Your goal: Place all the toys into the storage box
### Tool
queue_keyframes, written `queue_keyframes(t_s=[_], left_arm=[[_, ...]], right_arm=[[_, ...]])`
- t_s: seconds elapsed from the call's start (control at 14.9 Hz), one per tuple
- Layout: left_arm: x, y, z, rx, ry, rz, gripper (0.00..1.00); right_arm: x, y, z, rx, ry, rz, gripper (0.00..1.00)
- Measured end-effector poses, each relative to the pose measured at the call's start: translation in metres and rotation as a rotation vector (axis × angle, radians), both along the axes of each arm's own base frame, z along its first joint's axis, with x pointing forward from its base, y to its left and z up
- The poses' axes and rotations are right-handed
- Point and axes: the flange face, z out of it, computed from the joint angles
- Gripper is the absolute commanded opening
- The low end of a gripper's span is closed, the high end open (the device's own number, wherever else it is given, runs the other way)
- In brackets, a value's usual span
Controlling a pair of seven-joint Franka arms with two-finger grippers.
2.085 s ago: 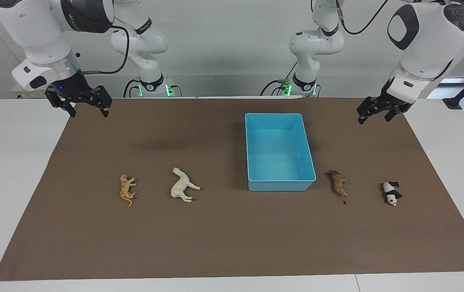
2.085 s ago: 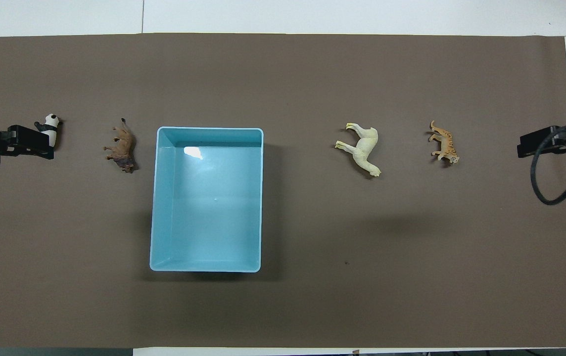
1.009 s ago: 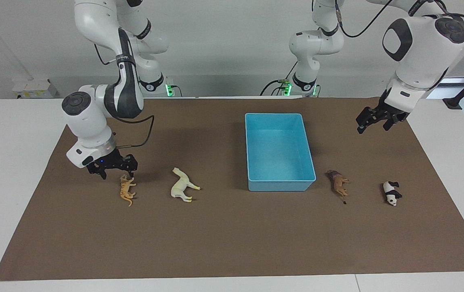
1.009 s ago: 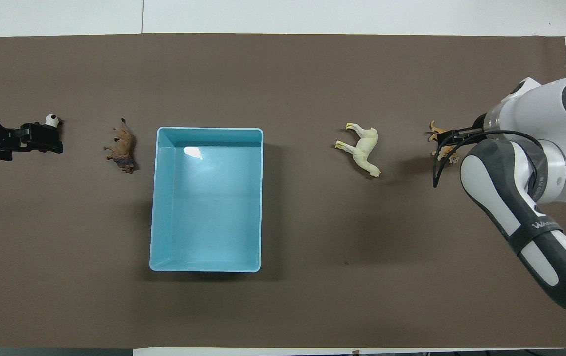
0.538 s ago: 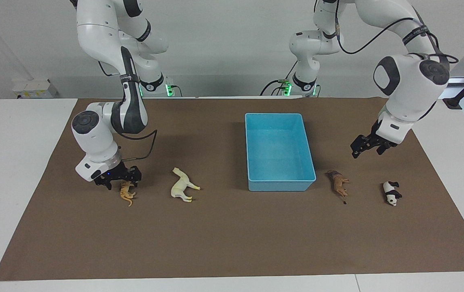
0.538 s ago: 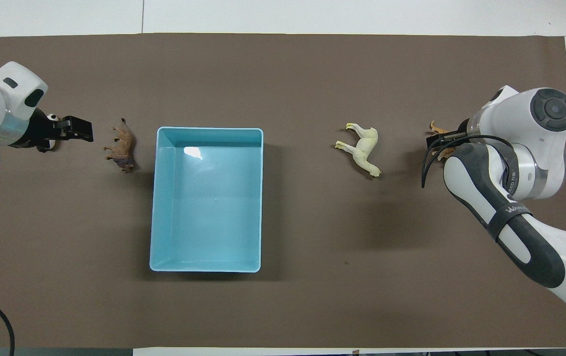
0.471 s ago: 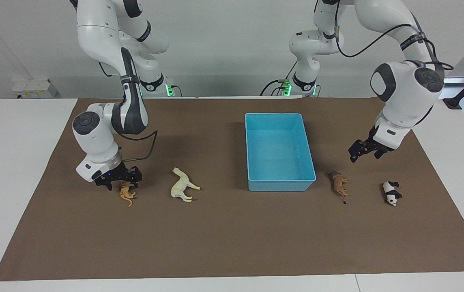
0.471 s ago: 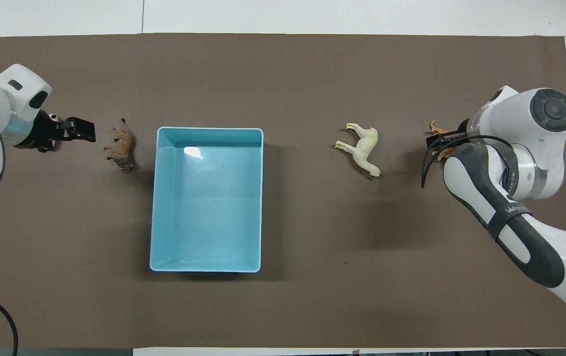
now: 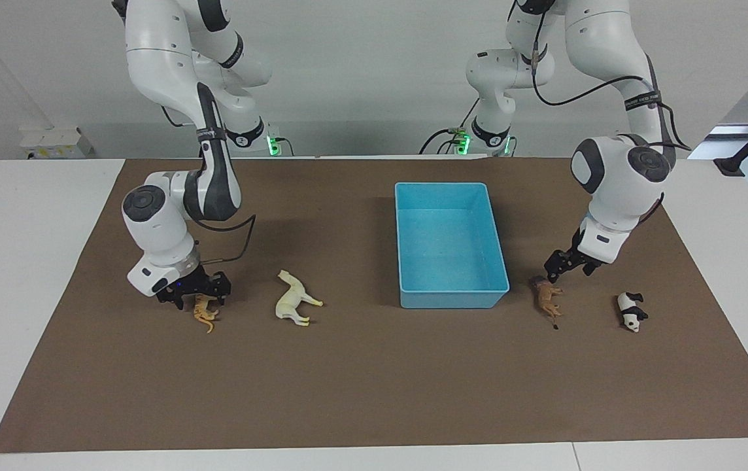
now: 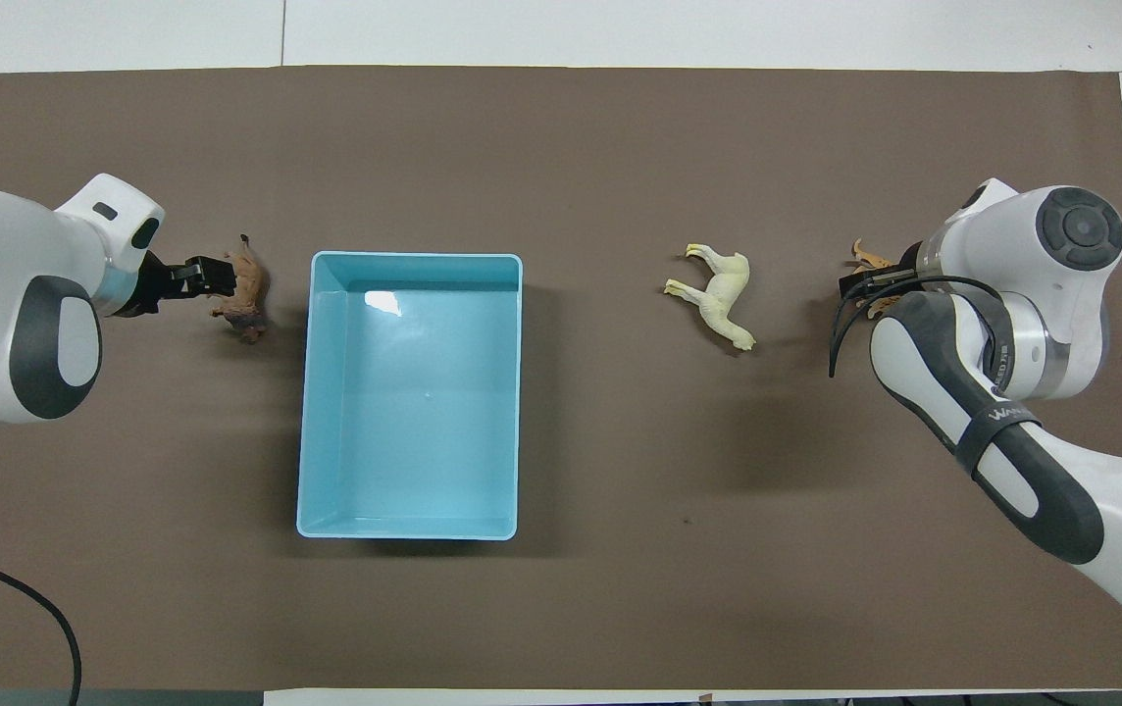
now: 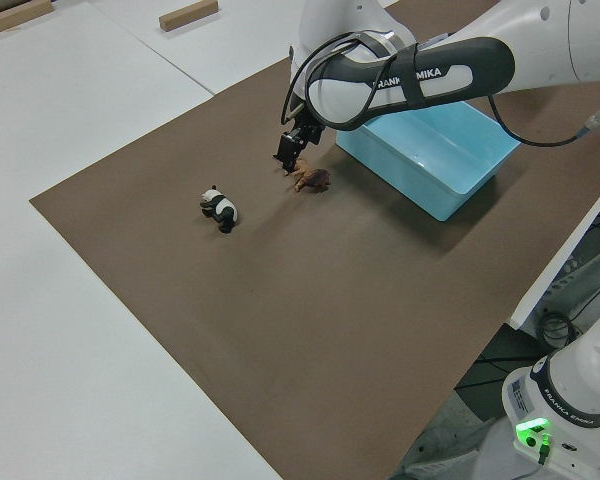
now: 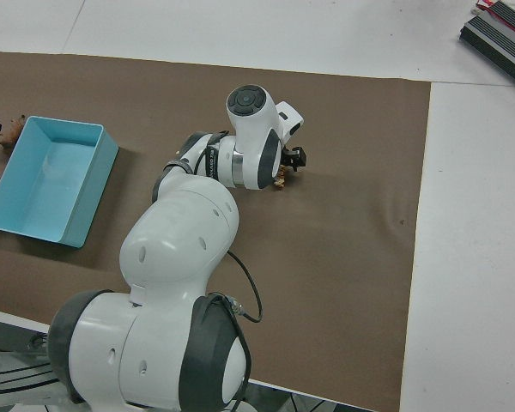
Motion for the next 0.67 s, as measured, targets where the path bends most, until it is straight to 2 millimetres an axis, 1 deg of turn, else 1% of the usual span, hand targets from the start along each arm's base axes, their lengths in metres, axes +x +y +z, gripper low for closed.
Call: queue_keyframes(t_s=[0.13,0.2,0.27,0.34,0.4,0.47,0.54,0.67], left_arm=[[0.002,-0.01,-0.016,-0.008,-0.002,0.068,1.0],[0.002,-0.015,-0.024,-0.01,-0.003,0.091,1.0],[0.002,-0.017,-0.03,-0.011,0.0,0.102,1.0],[0.001,-0.018,-0.036,-0.011,0.007,0.108,1.0],[0.0,-0.018,-0.04,-0.01,0.014,0.112,1.0],[-0.002,-0.017,-0.044,-0.009,0.023,0.115,0.91],[-0.004,-0.017,-0.048,-0.009,0.031,0.121,0.8],[-0.008,-0.017,-0.053,-0.008,0.041,0.139,0.42]], right_arm=[[-0.001,0.002,-0.002,0.0,-0.007,0.01,0.8],[-0.003,0.003,-0.005,-0.001,-0.012,0.02,0.64],[-0.004,0.003,-0.007,-0.002,-0.017,0.031,0.41],[-0.005,0.003,-0.009,-0.002,-0.022,0.039,0.1],[-0.005,0.004,-0.008,-0.002,-0.029,0.043,0.0],[-0.005,0.003,-0.006,-0.002,-0.034,0.044,0.0],[-0.005,0.003,-0.004,-0.003,-0.037,0.045,0.0],[-0.005,0.004,0.0,-0.002,-0.043,0.046,0.0]])
